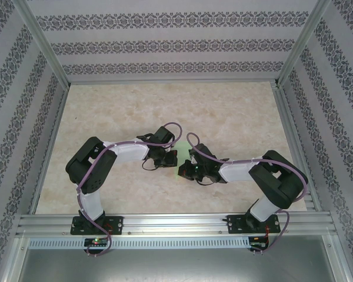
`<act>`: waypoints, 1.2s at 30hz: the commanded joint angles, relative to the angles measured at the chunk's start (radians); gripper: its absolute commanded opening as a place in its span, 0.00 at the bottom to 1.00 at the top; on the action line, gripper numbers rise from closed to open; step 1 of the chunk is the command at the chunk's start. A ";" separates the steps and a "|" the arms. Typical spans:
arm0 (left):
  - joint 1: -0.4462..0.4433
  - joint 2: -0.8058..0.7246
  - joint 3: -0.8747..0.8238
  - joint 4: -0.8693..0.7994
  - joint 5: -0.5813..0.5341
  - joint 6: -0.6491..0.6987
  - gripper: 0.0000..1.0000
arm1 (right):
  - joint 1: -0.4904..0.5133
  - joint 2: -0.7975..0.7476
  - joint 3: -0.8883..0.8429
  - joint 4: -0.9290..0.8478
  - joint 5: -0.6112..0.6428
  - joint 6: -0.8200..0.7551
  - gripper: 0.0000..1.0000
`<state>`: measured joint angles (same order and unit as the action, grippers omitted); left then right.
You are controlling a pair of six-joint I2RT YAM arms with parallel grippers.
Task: Fold a paper plane with a square sheet of paper (pick it up from the middle)
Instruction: Fold the paper at the center of the table.
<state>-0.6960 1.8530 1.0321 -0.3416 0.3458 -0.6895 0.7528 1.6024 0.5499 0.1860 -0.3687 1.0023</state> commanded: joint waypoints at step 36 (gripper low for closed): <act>0.007 0.100 -0.080 -0.100 -0.169 -0.022 0.00 | 0.019 -0.115 0.024 -0.109 0.046 -0.064 0.00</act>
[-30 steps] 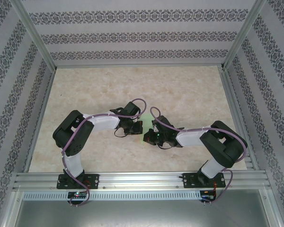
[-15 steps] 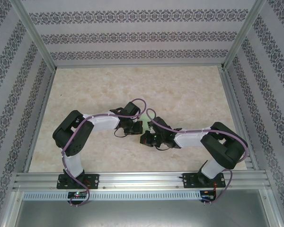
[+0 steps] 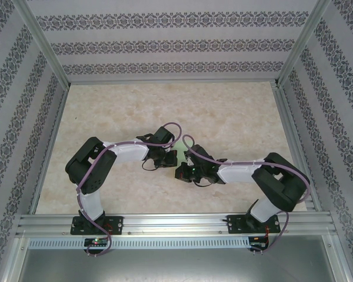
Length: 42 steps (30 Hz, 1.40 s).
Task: Fold a paper plane with a square sheet of paper (pick it up from the middle)
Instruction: Fold the paper at the center of the table.
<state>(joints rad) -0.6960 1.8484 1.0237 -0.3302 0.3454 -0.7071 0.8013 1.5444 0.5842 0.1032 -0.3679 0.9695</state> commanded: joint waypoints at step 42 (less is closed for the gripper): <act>-0.098 -0.183 -0.216 0.276 0.072 -0.174 0.11 | -0.150 0.079 0.032 -0.073 0.098 0.070 0.00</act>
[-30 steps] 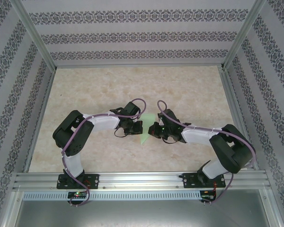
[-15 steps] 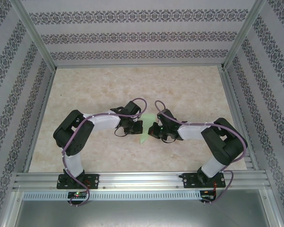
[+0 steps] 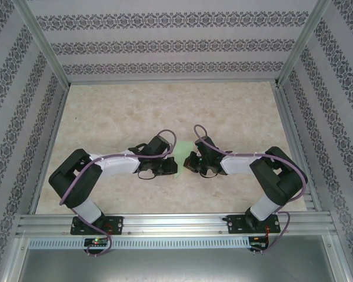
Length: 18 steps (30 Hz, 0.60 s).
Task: Fold a paper plane with a square sheet of paper (pick it up from the middle)
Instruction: Fold the paper at the center of the table.
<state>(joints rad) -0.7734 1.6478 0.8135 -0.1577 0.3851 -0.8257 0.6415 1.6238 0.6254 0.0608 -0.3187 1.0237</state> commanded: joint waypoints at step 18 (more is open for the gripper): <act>-0.024 0.066 -0.054 0.015 -0.049 -0.043 0.02 | 0.002 0.019 -0.015 -0.049 0.065 0.015 0.00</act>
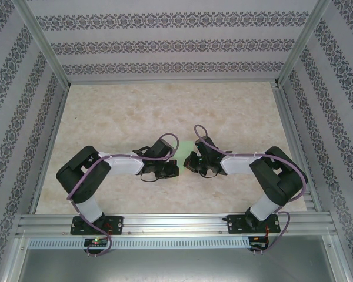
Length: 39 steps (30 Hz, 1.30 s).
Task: Fold a paper plane with a square sheet of paper (pick it up from the middle)
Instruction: Fold the paper at the center of the table.
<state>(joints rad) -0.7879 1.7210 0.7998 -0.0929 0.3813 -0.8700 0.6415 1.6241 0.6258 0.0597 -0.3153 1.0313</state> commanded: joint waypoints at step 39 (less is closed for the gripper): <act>-0.010 -0.008 -0.087 -0.133 -0.090 -0.015 0.00 | 0.026 0.047 0.023 -0.029 0.006 -0.081 0.00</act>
<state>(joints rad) -0.7879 1.6951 0.7490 -0.0463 0.3710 -0.8730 0.7040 1.6413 0.6407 0.0605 -0.3401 0.9882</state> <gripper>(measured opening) 0.055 0.047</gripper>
